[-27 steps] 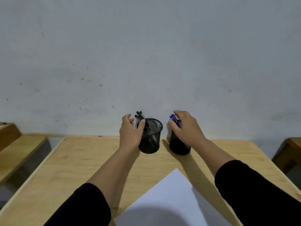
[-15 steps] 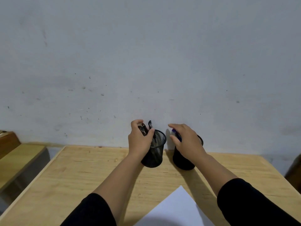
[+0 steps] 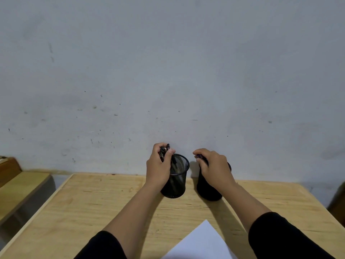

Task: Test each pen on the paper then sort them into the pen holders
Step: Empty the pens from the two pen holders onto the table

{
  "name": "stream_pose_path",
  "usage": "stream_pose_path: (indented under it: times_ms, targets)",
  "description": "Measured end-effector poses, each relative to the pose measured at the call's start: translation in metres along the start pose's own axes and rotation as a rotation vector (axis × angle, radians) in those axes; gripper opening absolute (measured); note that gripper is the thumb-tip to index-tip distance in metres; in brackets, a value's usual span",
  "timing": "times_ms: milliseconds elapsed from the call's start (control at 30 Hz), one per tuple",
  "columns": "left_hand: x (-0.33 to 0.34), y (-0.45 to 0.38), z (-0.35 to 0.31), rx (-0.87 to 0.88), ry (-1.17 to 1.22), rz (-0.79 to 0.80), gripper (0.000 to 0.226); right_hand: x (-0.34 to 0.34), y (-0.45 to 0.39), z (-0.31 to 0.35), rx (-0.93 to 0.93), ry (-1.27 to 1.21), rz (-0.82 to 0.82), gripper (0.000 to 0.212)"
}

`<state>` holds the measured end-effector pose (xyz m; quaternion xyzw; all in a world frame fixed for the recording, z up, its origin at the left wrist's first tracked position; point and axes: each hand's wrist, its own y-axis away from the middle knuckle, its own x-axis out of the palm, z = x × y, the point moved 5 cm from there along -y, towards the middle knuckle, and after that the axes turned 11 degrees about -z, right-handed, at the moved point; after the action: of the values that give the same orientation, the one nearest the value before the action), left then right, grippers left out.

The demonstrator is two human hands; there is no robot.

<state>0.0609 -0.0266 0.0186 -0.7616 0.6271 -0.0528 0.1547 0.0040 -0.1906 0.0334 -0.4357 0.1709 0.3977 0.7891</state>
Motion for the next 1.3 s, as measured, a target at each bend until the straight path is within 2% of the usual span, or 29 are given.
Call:
stream_pose_path:
  times_ms: [267, 433, 533, 667, 867, 967, 1067, 1200, 1300]
  targets:
    - [-0.004, -0.005, -0.025, 0.079, 0.122, -0.104, 0.005, -0.021, -0.011, 0.011, 0.073, -0.163, -0.137, 0.020]
    - [-0.022, -0.013, -0.077, 0.096, 0.319, -0.196, 0.010, -0.065, -0.024, 0.040, 0.107, -0.301, -0.317, 0.019]
    - [-0.040, -0.007, -0.109, 0.135, 0.432, -0.248, 0.014, -0.092, -0.017, 0.056, 0.179, -0.469, -0.427, 0.021]
    - [-0.061, 0.023, -0.113, 0.149, 0.481, -0.289, 0.022, -0.105, 0.026, 0.052, 0.393, -0.785, -0.557, 0.021]
    - [-0.064, 0.070, -0.022, -0.148, 0.532, -0.409, 0.022, -0.059, 0.115, -0.009, 0.879, -0.940, -0.635, 0.017]
    - [-0.058, 0.088, 0.025, -0.302, 0.463, -0.478, 0.020, -0.042, 0.138, -0.038, 1.036, -0.921, -0.686, 0.017]
    - [-0.053, 0.092, 0.056, -0.433, 0.390, -0.486, 0.017, -0.036, 0.144, -0.056, 1.076, -0.805, -0.633, 0.014]
    - [-0.050, 0.089, 0.070, -0.479, 0.157, -0.411, 0.025, -0.036, 0.136, -0.066, 0.920, -0.408, -0.420, 0.010]
    - [-0.051, 0.087, 0.062, -0.389, -0.042, -0.366, 0.035, -0.036, 0.129, -0.069, 0.750, -0.240, -0.300, 0.010]
